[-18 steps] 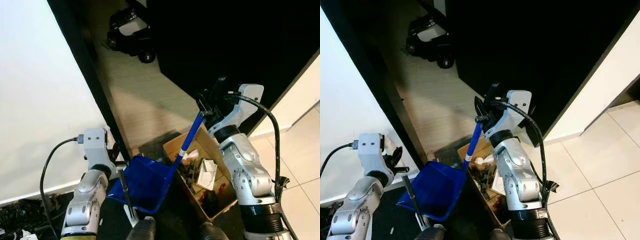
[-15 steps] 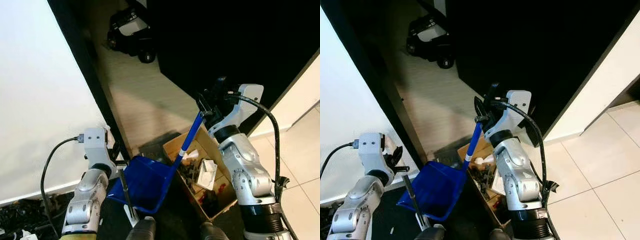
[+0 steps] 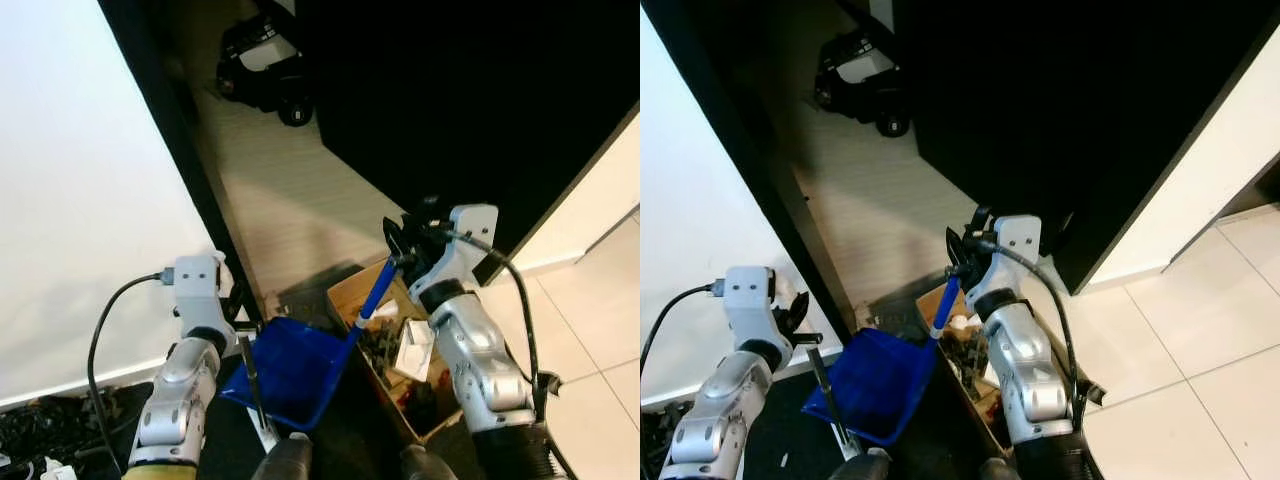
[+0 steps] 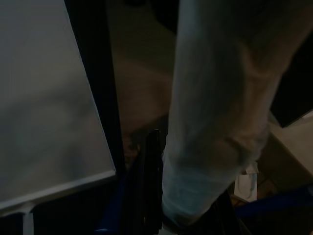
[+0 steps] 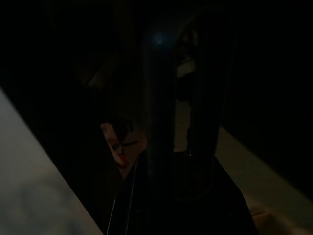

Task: Sweep floor

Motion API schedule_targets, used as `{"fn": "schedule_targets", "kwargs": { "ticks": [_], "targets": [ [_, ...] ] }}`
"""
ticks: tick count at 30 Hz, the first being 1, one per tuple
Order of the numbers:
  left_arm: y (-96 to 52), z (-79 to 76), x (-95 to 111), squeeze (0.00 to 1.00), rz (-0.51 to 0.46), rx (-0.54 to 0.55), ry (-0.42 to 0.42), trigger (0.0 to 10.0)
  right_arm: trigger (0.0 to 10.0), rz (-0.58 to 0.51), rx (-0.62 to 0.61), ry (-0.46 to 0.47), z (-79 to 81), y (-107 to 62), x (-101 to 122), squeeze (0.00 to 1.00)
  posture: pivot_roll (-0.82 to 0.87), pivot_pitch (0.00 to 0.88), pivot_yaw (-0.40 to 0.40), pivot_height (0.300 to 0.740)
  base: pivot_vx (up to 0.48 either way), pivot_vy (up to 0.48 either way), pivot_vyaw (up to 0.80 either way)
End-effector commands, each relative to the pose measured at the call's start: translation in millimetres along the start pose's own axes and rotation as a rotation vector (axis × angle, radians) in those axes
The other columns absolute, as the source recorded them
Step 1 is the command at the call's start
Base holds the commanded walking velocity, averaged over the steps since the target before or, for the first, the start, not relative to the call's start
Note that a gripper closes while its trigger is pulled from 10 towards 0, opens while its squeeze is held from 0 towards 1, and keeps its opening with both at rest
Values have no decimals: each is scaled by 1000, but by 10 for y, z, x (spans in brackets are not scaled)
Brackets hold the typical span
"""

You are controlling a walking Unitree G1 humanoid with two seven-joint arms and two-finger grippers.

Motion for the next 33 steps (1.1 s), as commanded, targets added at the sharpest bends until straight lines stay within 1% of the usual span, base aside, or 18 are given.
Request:
{"fn": "schedule_targets", "kwargs": {
  "ticks": [1,2,4,6,11,13,15,20,23,26,33],
  "targets": [
    [-33,12,-26,0,-7,-5,29,10000,10000,-32,-19,-63,-57,-37,26,0,167,108,-5,740,0,0,0],
    [-45,28,-41,0,-6,-2,34,10000,10000,-34,-23,-92,-82,-51,12,0,166,110,-6,740,0,0,0],
    [-55,43,-53,0,-4,0,44,10000,10000,-33,-20,-104,-98,-60,-2,0,169,114,-11,740,0,0,0],
    [-63,59,-59,0,-4,2,53,10000,10000,-47,-17,-96,-113,-56,23,0,170,110,-12,740,0,0,0],
    [-64,49,-72,0,-3,2,67,10000,10000,-109,-7,-74,-86,17,205,0,173,116,-12,740,0,0,0],
    [-61,31,-70,0,-2,-8,80,10000,10000,-132,-4,-47,-73,55,281,0,173,117,-13,740,0,0,0],
    [-59,32,-71,0,-2,-10,85,10000,10000,-144,3,-45,-55,73,312,0,173,113,-11,740,0,0,0],
    [-71,59,-83,0,-1,2,75,10000,10000,-127,3,-33,-45,73,238,0,180,118,-16,740,0,0,0],
    [-71,61,-79,0,-2,2,76,10000,10000,-126,6,-28,-36,71,233,0,180,118,-16,740,0,0,0],
    [-67,76,-95,0,2,17,60,10000,10000,-105,11,-22,-22,49,163,0,179,121,-18,740,0,0,0],
    [-62,57,-89,0,-1,12,53,10000,10000,-98,13,-20,-14,43,147,0,178,122,-17,740,0,73,0]
  ]
}}
Point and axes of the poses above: a point about 5 cm out from each wrist's last joint towards the gripper, its own y axis pointing out of the wrist towards the gripper, its own x axis along the axis of the wrist's last joint, z = x × y, the point moved 6 cm from there along y, pointing out of the wrist towards the gripper, and after that the axes turned 2 degrees about -y, right-handed, at the moved point
